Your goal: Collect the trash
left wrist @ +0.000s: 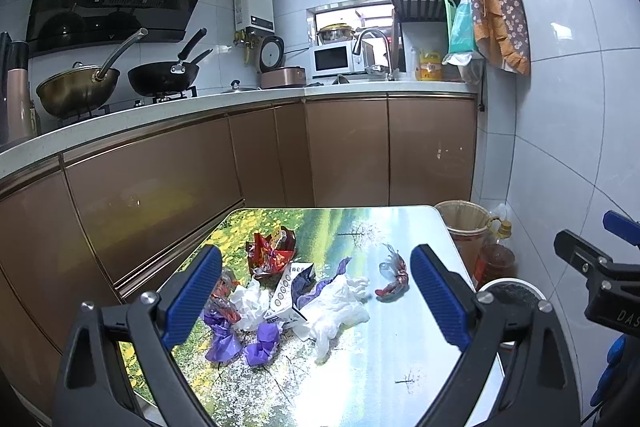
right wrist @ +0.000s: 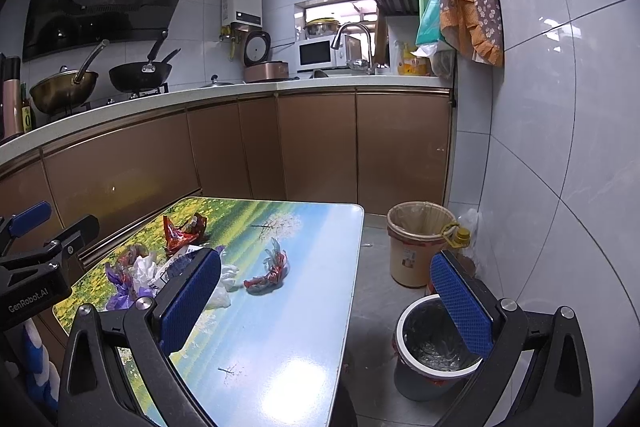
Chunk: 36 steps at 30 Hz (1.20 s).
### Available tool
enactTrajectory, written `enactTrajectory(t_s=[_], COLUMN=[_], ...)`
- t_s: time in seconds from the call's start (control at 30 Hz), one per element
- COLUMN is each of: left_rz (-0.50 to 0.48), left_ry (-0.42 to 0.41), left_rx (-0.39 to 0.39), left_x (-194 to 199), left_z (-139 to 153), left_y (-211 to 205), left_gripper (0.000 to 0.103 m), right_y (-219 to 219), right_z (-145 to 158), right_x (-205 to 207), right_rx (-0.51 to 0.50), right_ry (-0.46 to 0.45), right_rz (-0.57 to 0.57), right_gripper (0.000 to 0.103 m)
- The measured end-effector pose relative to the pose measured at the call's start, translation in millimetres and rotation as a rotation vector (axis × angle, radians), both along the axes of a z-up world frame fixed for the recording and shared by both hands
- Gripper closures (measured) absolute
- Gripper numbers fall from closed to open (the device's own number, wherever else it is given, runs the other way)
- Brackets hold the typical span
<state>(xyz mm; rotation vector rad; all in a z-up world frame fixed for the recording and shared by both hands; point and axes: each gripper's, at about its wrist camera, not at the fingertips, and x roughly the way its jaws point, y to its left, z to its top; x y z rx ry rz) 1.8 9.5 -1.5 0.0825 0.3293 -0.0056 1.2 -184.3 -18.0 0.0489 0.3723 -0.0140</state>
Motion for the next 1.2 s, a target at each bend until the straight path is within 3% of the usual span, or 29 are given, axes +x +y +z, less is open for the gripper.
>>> enactTrajectory(t_s=[0.27, 0.63, 0.83, 1.03, 1.2], left_rz=[0.025, 0.006, 0.082, 0.123, 0.078], left_ry=[-0.048, 0.001, 0.005, 0.055, 0.193], left_rx=[-0.014, -0.045, -0.064, -0.068, -0.088], left_x=[-1, 6, 5, 5, 14], left_z=[-2, -6, -13, -30, -66], left_y=[6, 19, 47, 82, 99], left_gripper=[0.008, 0.008, 0.008, 0.008, 0.008], right_y=[0, 2, 3, 10, 17], right_z=[0, -2, -4, -13, -30], right_x=[1, 9, 16, 32, 57], right_rx=[0.001, 0.013, 0.018, 0.020, 0.022], right_ry=[0.000, -0.011, -0.012, 0.024, 0.101], right_rz=[0.001, 0.017, 0.039, 0.091, 0.146], right_gripper=[0.000, 0.000, 0.000, 0.000, 0.000])
